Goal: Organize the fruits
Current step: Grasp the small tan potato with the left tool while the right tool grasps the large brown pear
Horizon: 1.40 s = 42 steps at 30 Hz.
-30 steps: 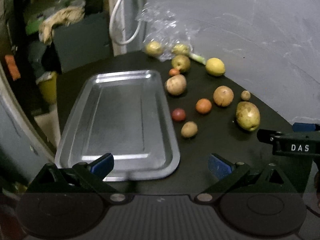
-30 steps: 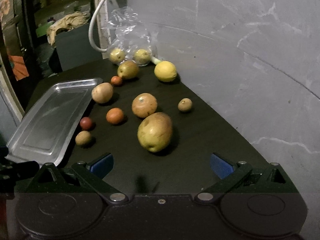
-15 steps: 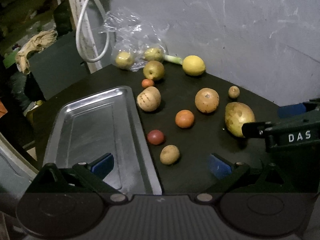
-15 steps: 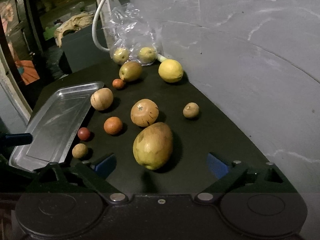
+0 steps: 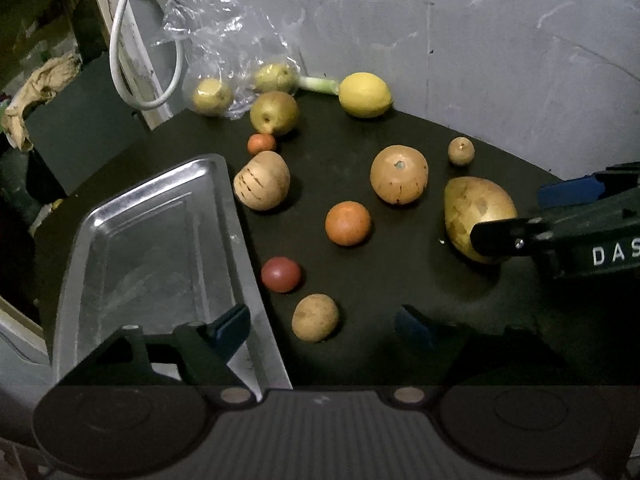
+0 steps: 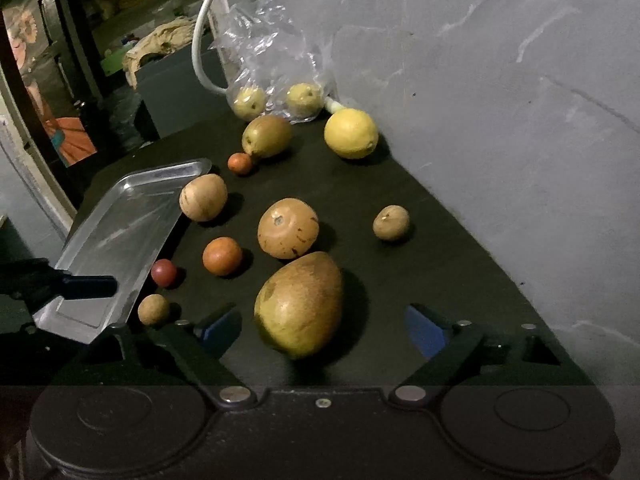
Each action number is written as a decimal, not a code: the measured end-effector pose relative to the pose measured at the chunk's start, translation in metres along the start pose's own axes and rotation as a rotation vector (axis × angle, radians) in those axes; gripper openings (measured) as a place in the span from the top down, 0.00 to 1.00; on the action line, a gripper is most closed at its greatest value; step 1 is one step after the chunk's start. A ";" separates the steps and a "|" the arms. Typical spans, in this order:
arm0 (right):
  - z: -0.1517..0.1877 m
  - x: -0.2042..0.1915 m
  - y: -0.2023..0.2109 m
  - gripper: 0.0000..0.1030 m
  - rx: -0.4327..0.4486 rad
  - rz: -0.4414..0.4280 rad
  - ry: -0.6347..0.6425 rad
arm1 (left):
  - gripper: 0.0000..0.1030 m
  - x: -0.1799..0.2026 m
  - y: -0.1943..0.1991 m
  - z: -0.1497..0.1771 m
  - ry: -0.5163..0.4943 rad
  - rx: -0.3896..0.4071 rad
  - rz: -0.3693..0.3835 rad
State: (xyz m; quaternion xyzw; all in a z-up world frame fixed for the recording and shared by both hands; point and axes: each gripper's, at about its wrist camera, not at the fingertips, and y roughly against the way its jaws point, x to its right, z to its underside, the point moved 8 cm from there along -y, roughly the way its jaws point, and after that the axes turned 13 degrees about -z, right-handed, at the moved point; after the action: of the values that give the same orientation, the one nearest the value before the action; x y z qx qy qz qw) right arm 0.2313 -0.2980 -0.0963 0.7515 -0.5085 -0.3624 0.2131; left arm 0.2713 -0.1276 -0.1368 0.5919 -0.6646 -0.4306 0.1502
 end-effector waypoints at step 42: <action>0.011 -0.006 -0.019 0.47 -0.003 -0.107 -0.147 | 0.70 -0.016 0.006 0.006 0.192 -0.045 0.062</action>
State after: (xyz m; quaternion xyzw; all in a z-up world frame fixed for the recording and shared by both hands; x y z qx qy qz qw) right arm 0.2329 -0.2842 -0.1150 0.7486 -0.4812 -0.4283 0.1565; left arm 0.2668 -0.1108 -0.1305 0.6062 -0.6553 -0.3818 0.2395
